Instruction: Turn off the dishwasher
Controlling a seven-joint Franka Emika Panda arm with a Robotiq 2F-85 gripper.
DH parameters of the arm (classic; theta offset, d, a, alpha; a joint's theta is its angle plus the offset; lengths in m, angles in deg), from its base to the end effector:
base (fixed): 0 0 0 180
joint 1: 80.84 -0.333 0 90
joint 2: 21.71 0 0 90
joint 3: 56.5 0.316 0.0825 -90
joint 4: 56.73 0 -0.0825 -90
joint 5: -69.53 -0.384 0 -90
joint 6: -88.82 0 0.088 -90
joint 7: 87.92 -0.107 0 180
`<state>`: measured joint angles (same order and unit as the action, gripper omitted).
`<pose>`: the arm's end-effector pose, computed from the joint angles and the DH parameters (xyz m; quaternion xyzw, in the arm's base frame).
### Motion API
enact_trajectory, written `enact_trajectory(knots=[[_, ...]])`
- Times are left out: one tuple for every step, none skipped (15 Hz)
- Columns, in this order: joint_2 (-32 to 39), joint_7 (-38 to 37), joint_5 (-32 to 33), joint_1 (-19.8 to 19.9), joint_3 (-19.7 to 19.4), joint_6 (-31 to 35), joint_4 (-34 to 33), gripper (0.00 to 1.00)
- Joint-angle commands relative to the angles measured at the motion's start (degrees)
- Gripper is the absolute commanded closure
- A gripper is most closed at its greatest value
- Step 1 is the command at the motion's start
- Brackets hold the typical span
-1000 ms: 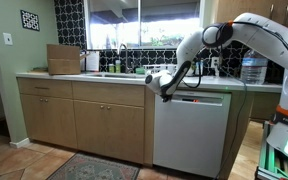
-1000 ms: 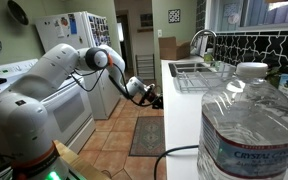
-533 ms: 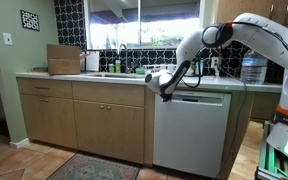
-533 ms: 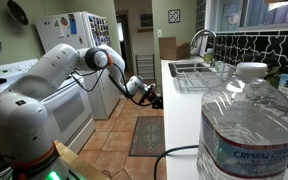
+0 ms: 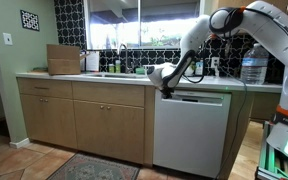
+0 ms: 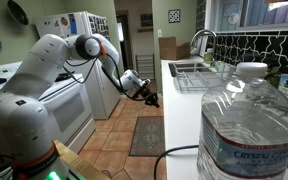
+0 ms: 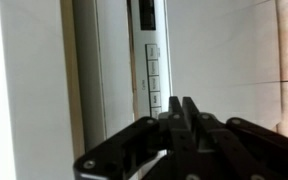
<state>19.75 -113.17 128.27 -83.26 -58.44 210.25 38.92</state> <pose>0.6653 -0.0311 0.1792 0.9048 0.1214 -0.0307 0.4070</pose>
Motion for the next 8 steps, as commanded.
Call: enact_trajectory(knots=[[-12.0, 7.4, -8.8, 3.2, 2.8, 3.9, 11.9, 0.60], [-14.7, 9.6, -11.9, 3.8, 3.0, 4.4, 14.0, 0.53], [-17.2, 12.3, -15.2, 4.4, 3.2, 5.0, 15.8, 0.44], [-19.6, 15.3, -18.5, 5.1, 3.3, 5.7, 17.6, 0.38], [-22.1, 18.0, -22.1, 5.7, 3.3, 6.3, 19.3, 0.29], [-24.6, 21.7, -25.7, 6.3, 3.2, 7.0, 21.0, 0.22], [-27.4, 24.9, -29.4, 6.8, 3.1, 7.7, 23.0, 0.15], [-29.7, 28.1, -33.3, 7.2, 2.9, 8.2, 24.5, 0.07]])
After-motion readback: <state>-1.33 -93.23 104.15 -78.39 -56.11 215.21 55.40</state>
